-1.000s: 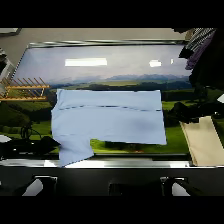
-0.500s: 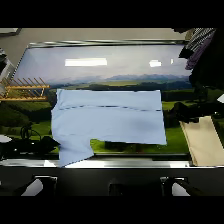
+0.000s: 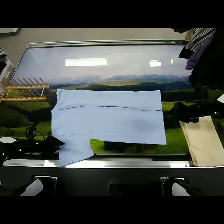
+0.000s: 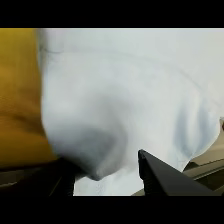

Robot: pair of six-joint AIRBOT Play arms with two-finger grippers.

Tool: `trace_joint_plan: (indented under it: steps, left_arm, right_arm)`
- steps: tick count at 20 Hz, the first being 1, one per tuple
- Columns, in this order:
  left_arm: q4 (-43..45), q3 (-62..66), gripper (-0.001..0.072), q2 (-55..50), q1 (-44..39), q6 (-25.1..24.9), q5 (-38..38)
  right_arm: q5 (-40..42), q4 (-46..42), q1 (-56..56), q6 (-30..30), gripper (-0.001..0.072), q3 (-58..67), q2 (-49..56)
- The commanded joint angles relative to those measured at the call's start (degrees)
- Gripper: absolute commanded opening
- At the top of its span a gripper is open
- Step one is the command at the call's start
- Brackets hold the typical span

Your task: Fold the clothes and pants, and hang the long-sleeved shirts on hangers.

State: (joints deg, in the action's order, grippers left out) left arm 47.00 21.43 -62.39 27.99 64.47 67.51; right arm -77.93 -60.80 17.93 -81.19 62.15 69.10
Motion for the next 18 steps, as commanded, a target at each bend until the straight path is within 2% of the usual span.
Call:
trace_joint_plan:
  steps: [1, 2, 3, 5, 6, 9, 12, 15, 18]
  left_arm:
    - [-0.2, -0.1, 0.0435, -0.1, -0.2, -0.2, 2.2]
    - [-0.2, -0.1, 0.0432, -0.1, -0.2, -0.2, 2.6]
    - [-0.2, -0.1, 0.0395, -0.1, -0.2, -0.2, 2.8]
    - [-0.1, -0.1, 0.0093, -0.1, -0.2, -0.2, 3.0]
    - [-0.1, -0.1, 0.003, -0.1, -0.2, -0.2, 3.0]
    - [-0.1, -0.1, 0.0022, -0.1, -0.2, -0.2, 3.0]
    - [-0.1, -0.1, 0.0022, -0.1, -0.2, -0.2, 3.0]
    - [-0.1, -0.1, 0.0021, -0.1, -0.2, -0.2, 3.0]
    - [-0.1, 0.1, 0.0022, -0.1, -0.2, -0.2, 3.0]
  right_arm:
    - [0.1, 0.1, 0.0, 0.0, 0.0368, 0.0, 0.0]
    - [0.1, 0.1, 0.0, 0.0, 0.0367, 0.0, 0.0]
    - [-0.3, 0.1, 0.0, 0.0, 0.0365, 0.0, 0.0]
    - [-2.3, 0.1, 0.0, 0.0, 0.0345, 0.0, 0.0]
    - [-3.7, 0.1, 0.0, 0.0, 0.0346, 0.0, 0.0]
    - [-7.1, 0.0, 0.1, 0.7, 0.0347, 0.0, 0.0]
    - [-7.2, -4.5, 0.1, 0.5, 0.0357, 0.0, 0.0]
    - [-7.4, -6.1, 0.1, -0.6, 0.0431, 0.0, 2.0]
    - [-7.5, -7.6, 0.1, -0.2, 0.0438, -0.2, 6.8]
